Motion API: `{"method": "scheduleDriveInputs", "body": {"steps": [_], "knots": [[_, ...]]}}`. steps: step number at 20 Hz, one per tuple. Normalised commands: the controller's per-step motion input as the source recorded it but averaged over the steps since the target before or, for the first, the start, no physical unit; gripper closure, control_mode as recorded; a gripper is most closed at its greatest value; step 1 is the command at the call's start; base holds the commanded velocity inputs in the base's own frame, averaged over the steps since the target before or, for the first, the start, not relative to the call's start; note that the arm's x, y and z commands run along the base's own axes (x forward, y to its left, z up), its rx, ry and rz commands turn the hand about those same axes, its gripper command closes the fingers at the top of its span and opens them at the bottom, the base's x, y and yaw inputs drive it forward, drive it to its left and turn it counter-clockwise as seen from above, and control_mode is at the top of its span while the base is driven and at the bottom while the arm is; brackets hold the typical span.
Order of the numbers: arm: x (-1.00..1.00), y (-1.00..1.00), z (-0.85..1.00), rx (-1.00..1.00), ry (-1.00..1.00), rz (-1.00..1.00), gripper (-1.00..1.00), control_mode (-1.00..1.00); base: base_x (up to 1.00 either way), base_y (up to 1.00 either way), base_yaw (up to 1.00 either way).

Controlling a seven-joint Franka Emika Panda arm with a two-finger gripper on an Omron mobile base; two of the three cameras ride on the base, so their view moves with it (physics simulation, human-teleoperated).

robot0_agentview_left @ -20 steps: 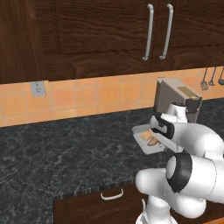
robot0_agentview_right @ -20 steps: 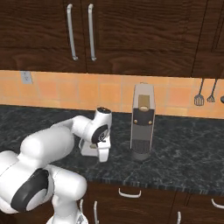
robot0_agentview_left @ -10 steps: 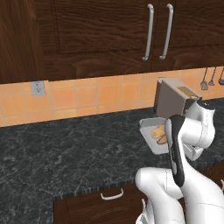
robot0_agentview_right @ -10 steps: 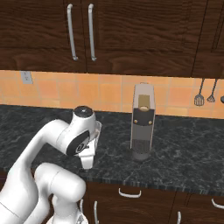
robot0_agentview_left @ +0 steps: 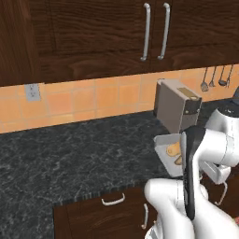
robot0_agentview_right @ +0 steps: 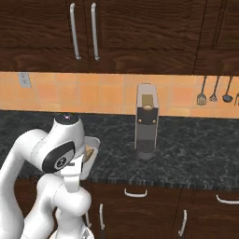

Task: Take the meat container that has the fish and place it on the second highest rack of the freezer. Then take the vegetable container that has the sweet potato and squash and place it on the highest rack of the freezer.

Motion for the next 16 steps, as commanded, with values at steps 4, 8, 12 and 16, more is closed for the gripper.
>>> {"method": "scheduleDriveInputs", "body": {"steps": [4,8,12,16], "knots": [[0.00,0.00,0.00,0.00,0.00,0.00,1.00,1.00,-0.94,0.00,-0.67],[0.00,0.00,0.00,0.00,0.00,0.00,1.00,1.00,-0.32,0.00,-0.88],[0.00,0.00,0.00,0.00,0.00,0.00,1.00,1.00,-0.02,-0.05,-0.97],[0.00,0.00,0.00,0.00,0.00,0.00,1.00,1.00,0.04,-0.27,-0.97]]}}
